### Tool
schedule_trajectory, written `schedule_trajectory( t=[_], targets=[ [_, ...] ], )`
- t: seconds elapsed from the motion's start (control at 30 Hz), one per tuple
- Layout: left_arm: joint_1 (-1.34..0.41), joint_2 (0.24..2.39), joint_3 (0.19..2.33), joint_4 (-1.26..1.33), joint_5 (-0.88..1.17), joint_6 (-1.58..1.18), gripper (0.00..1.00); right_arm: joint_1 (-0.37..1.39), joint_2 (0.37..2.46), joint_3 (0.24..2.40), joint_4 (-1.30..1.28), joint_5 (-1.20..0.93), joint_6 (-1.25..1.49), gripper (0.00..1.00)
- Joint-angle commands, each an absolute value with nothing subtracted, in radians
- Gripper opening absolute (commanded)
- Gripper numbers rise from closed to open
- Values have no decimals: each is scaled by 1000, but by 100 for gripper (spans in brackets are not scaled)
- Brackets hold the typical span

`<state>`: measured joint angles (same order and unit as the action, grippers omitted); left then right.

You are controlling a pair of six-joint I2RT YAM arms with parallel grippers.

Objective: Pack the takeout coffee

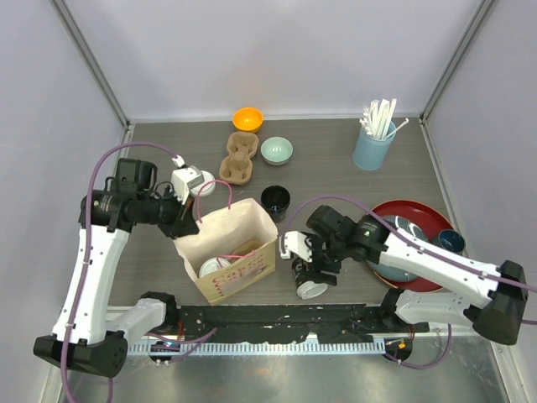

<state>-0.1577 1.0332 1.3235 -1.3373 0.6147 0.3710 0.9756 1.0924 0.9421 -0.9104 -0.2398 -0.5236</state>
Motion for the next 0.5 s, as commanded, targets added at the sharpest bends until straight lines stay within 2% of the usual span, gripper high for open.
schedule_trajectory(
  t=[0.0,0.47],
  targets=[
    [-163,1003,1348,-1385,594,382,0,1003,1152,924,-968,-249,-641,73],
    [-163,1003,1345,-1391,597,388,0,1129,1129,787,-744,-158,-575,71]
  ],
)
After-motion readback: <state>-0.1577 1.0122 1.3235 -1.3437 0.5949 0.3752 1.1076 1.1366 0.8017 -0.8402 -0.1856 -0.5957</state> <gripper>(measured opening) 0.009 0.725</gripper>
